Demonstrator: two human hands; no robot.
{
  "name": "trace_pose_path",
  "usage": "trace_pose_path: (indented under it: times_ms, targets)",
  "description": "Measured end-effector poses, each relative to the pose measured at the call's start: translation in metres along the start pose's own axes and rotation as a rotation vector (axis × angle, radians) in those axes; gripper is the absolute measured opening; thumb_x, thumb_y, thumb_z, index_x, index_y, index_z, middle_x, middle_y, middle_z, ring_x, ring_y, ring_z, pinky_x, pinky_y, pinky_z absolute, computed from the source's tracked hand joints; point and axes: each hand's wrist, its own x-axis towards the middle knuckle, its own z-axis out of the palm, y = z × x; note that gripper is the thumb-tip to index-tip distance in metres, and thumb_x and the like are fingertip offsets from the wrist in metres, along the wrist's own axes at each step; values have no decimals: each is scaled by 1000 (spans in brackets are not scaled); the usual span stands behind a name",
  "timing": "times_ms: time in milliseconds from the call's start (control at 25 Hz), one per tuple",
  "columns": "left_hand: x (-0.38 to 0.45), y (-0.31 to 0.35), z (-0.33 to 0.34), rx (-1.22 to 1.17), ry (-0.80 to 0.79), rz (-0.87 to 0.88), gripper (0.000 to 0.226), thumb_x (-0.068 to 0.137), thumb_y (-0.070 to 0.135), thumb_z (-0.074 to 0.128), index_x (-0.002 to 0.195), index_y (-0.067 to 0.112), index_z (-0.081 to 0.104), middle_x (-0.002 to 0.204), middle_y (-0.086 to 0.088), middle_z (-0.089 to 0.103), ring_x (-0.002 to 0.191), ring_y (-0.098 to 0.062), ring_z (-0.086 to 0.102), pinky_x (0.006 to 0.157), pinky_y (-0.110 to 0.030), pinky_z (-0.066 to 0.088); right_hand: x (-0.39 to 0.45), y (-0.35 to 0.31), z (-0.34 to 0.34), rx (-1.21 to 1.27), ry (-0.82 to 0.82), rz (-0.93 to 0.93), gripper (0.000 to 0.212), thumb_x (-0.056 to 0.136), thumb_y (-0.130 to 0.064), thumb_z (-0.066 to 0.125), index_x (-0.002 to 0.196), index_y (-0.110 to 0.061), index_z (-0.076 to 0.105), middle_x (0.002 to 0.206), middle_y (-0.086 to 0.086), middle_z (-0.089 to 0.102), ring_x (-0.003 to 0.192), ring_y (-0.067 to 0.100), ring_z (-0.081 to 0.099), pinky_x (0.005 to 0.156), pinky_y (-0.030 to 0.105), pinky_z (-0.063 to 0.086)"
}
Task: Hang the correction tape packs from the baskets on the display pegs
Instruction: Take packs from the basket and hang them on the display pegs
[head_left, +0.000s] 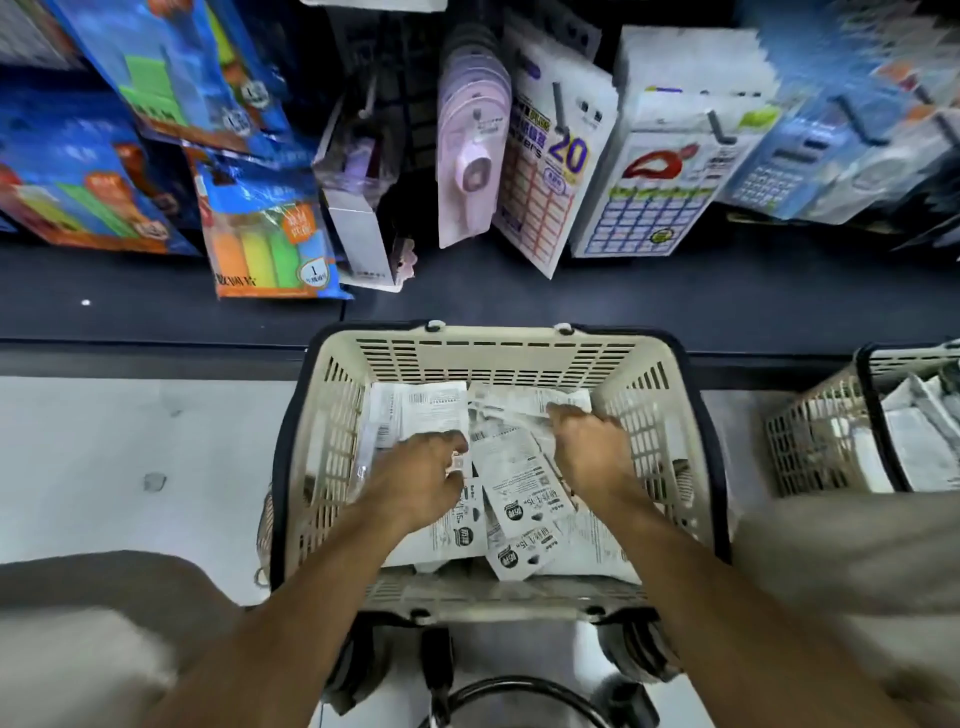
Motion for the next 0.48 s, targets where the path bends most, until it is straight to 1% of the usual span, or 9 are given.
trace_pose_path:
  times_ms: [120,200,240,280,320,360,400,440,480]
  targets:
    - [6,5,-4,31,222,19,77,88,24,71,154,23,32,150,-3,44,136,-24,42,109,-41,39,5,-5,-39,122,137,-165,35,99,-10,56,126,-31,66,94,-1,62,95,18,46,92,34,43]
    - [9,9,-9,59,299,14,95,85,40,74,159,24,18,162,0,29,147,-23,26,120,-43,22,4,-15,-76,282,110,-352,22,98,-22,63,116,-30,74,100,-4,72,97,18,55,95,33,43]
    - [9,11,-12,61,303,7,98,83,52,74,159,25,18,163,2,28,149,-21,25,123,-44,16,5,-20,-94,360,59,-441,18,96,-24,66,111,-28,76,102,-6,76,98,17,62,95,34,47]
    - [10,11,-14,-7,281,9,94,78,59,75,154,28,31,156,5,39,145,-20,35,124,-46,19,5,-24,-107,436,13,-504,14,94,-25,70,105,-27,78,99,-8,77,96,15,66,92,34,51]
    - [8,13,-19,-164,236,1,77,72,60,80,138,33,51,140,5,59,130,-19,55,117,-48,36,5,-27,-115,507,-20,-533,13,91,-25,73,102,-27,79,97,-10,78,93,12,68,88,32,52]
    - [7,14,-22,-354,175,-16,55,66,54,87,112,35,65,113,6,74,103,-18,70,98,-48,54,3,-30,-119,576,-43,-531,12,88,-24,75,99,-28,79,95,-11,78,91,10,69,85,30,53]
    - [6,13,-23,-496,115,-33,42,62,46,92,93,31,69,87,5,77,80,-17,74,77,-45,62,-1,-32,-119,672,-62,-496,12,87,-22,76,98,-27,79,93,-11,78,90,8,69,82,30,53]
    - [6,11,-24,-594,64,-38,38,60,39,95,86,27,71,76,3,76,68,-17,74,63,-39,63,-5,-33,-116,817,-67,-434,11,87,-20,77,97,-24,78,93,-8,77,88,10,69,79,32,55]
    - [5,9,-23,-655,24,-55,37,59,34,96,86,25,72,74,3,76,65,-15,73,54,-31,59,-10,-32,-109,1005,-50,-339,10,88,-17,76,98,-20,76,94,-4,76,89,12,69,78,34,56]
